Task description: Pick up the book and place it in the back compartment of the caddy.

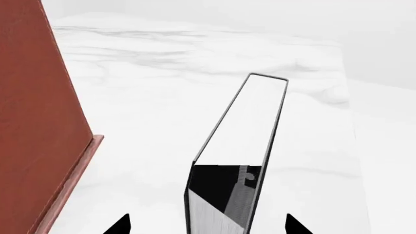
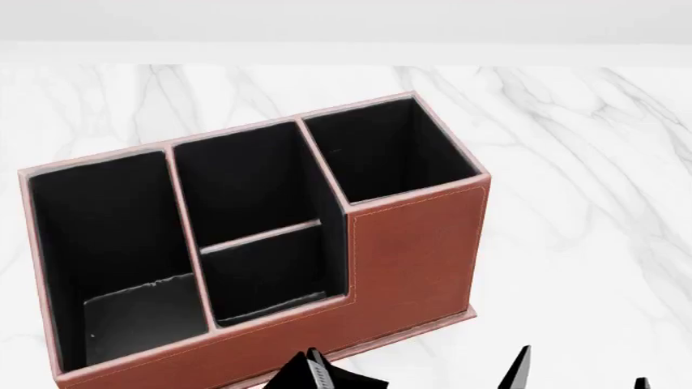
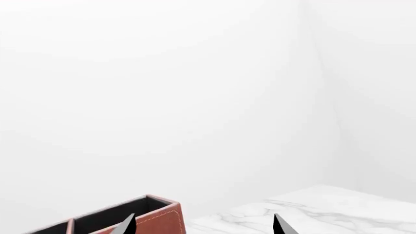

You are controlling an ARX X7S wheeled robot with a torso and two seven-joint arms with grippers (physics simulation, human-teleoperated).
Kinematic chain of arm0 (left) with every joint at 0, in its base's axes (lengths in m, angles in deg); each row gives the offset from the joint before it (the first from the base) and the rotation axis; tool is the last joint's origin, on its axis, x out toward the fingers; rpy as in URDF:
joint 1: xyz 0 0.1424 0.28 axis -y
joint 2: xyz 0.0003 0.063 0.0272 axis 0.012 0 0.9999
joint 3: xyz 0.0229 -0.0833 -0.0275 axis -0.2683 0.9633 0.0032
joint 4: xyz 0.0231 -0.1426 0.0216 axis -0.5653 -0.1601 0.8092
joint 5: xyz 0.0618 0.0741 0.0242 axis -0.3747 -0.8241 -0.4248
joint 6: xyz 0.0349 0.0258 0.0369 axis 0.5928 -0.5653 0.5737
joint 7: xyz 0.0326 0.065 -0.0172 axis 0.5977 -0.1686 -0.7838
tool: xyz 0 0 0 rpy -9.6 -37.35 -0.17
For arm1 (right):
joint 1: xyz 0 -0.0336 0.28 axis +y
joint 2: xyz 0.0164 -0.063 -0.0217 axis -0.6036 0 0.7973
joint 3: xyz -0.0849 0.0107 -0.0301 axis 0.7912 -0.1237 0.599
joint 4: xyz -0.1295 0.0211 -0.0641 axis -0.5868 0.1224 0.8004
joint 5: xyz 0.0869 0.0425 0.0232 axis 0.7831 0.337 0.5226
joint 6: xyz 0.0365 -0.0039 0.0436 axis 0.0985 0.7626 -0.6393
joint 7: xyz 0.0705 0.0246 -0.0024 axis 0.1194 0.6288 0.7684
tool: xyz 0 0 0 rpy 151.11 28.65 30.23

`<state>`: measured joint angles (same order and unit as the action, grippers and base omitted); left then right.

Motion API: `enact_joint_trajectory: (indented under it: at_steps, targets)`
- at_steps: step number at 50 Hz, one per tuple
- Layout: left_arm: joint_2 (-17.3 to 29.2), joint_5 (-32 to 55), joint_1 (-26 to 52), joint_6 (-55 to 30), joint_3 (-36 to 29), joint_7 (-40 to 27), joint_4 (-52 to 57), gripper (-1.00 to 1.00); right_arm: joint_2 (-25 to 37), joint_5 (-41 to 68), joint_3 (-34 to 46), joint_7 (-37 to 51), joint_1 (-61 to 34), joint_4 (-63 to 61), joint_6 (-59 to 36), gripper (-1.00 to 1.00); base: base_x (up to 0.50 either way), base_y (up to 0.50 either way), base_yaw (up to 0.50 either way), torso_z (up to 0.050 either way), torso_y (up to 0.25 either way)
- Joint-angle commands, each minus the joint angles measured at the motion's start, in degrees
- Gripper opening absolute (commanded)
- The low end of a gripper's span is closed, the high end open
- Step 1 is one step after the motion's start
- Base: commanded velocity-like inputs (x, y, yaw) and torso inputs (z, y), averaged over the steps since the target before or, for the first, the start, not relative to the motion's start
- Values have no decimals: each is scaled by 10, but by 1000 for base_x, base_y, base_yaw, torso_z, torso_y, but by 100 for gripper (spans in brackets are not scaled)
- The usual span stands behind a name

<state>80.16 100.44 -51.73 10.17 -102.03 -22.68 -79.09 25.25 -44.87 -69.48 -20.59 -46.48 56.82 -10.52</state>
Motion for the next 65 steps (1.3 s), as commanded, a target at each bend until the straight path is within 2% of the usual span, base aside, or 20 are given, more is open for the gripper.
enact_joint_trajectory:
  at_steps: [1, 18, 19, 34, 40, 48, 65]
  targets:
    - [-23, -1, 13, 16, -6, 8, -48, 100, 1, 1, 2, 1, 1, -1, 0, 100, 0, 0, 0, 0, 0]
    - [-49, 3, 30, 43, -24, 18, -118, 100, 3, 3, 2, 2, 1, -2, 2, 100, 0, 0, 0, 0, 0]
    - [-48, 5, 28, 44, -29, 26, -117, -100, 4, 4, 1, 3, 2, -4, 1, 100, 0, 0, 0, 0, 0]
    - [-17, 16, 27, 27, -42, 9, -73, -100, 4, 7, 1, 4, -4, 5, 3, 100, 0, 0, 0, 0, 0]
    - [13, 21, 19, 8, -39, -10, -19, -100, 4, 7, 0, 5, -4, 4, 4, 100, 0, 0, 0, 0, 0]
    - [77, 38, 12, -39, -24, -45, 95, -100, 6, 5, 0, 9, -1, -3, 0, 100, 0, 0, 0, 0, 2]
    - [130, 54, 16, -78, -2, -85, 190, -100, 6, 5, 0, 10, -2, 2, 5, 100, 0, 0, 0, 0, 1]
